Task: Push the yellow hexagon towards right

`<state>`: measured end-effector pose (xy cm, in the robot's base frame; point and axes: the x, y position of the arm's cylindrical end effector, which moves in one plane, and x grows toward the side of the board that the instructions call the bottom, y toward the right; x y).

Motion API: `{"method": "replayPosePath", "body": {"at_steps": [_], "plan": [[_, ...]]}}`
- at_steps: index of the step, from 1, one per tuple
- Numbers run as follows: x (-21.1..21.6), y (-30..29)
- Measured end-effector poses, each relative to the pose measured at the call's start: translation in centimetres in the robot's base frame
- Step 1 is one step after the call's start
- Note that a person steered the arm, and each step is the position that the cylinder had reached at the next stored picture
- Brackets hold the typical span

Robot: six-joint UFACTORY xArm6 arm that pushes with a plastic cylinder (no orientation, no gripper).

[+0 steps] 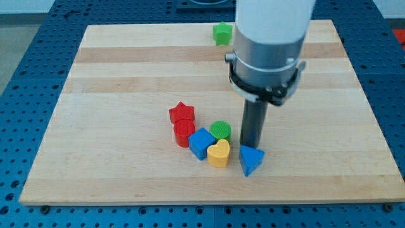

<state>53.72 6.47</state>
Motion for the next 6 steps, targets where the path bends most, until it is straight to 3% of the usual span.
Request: {"method": "replayPosePath", "body": {"at_steps": [1,3,5,6], "plan": [[0.1,-0.8],[-13.4,-2.1],[-14.9,-2.1],[-15.9,1.1]]}}
